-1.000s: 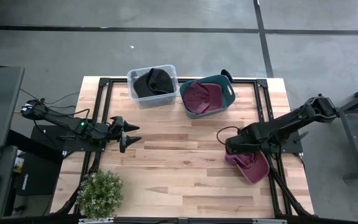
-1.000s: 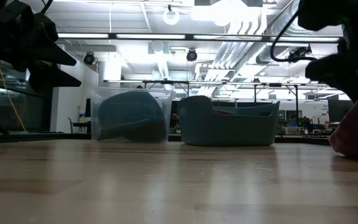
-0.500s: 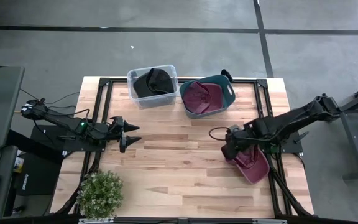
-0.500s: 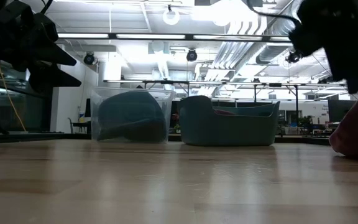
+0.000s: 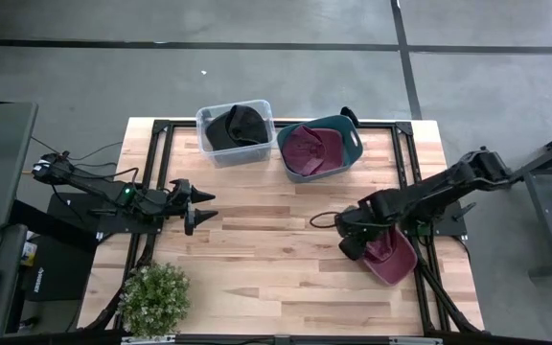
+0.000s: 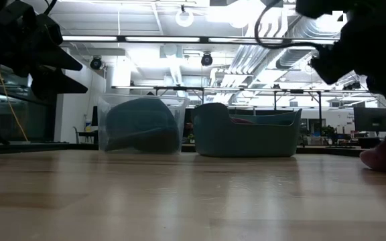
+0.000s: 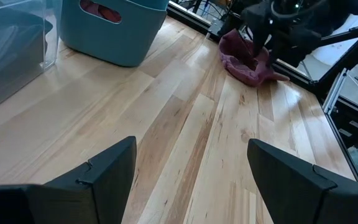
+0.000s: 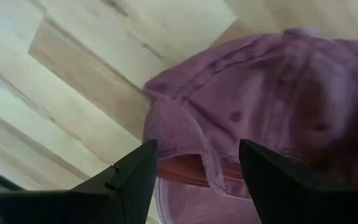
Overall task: Pick & Place hat
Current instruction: Put the red cap into the blue bin
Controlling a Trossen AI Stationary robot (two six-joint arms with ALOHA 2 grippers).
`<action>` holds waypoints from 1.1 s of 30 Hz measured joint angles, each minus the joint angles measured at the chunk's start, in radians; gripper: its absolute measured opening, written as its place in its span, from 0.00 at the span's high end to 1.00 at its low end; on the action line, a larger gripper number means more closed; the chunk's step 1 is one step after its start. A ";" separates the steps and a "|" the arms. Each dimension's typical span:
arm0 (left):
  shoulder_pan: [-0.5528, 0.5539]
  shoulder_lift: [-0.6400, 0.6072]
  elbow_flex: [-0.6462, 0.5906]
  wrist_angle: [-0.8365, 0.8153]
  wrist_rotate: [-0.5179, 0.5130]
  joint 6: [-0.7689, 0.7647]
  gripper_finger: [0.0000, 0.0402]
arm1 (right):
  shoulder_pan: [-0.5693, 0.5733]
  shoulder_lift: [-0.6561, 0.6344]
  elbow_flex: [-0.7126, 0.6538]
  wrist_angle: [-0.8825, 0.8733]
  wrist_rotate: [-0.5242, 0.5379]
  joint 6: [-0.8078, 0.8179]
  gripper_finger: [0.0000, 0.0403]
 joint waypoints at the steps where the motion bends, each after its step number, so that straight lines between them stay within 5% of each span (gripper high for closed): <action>1: 0.000 0.000 0.000 0.000 0.000 0.000 0.27 | 0.000 0.015 0.000 0.010 -0.015 -0.008 0.45; 11: 0.000 0.000 0.000 0.000 0.000 0.000 0.27 | 0.000 0.023 0.046 0.003 -0.046 -0.016 0.45; 20: 0.000 0.000 0.000 0.000 0.000 0.000 0.27 | 0.007 0.023 0.148 -0.065 0.058 -0.079 0.45; 33: 0.000 0.000 0.000 0.000 0.000 0.000 0.27 | 0.006 0.176 0.148 -0.083 -0.056 -0.129 0.45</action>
